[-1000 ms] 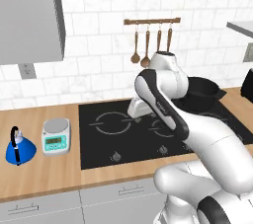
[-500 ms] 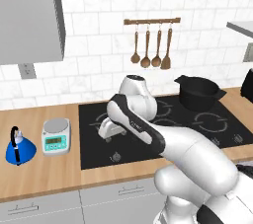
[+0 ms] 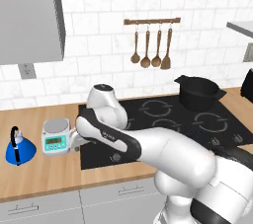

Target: Pick the kettle from the counter and place it on a stove burner. Then turn the burner on.

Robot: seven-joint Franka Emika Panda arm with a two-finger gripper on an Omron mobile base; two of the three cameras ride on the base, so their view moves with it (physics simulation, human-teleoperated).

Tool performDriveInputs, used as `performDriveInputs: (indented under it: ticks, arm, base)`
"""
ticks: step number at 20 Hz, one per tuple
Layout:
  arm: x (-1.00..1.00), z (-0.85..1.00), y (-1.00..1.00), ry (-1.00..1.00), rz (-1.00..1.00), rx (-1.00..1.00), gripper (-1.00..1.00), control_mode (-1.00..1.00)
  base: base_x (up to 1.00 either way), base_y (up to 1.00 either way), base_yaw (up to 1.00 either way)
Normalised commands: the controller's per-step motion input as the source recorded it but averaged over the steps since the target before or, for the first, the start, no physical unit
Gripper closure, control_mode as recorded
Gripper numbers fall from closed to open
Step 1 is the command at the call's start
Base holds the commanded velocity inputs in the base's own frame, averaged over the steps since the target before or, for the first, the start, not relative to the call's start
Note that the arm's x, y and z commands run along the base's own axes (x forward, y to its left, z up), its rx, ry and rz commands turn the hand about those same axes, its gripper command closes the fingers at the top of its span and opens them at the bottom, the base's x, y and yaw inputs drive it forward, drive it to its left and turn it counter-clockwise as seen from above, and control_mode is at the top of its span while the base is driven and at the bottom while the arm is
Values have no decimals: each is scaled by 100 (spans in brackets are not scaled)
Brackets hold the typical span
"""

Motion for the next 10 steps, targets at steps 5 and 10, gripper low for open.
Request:
performDriveInputs:
  ticks: [5,10]
  arm:
    - [0,0,92,3,0,-3,-100,-100]
    - [-4,0,83,1,0,0,-100,-100]
  base:
    - [0,0,0]
    - [0,0,0]
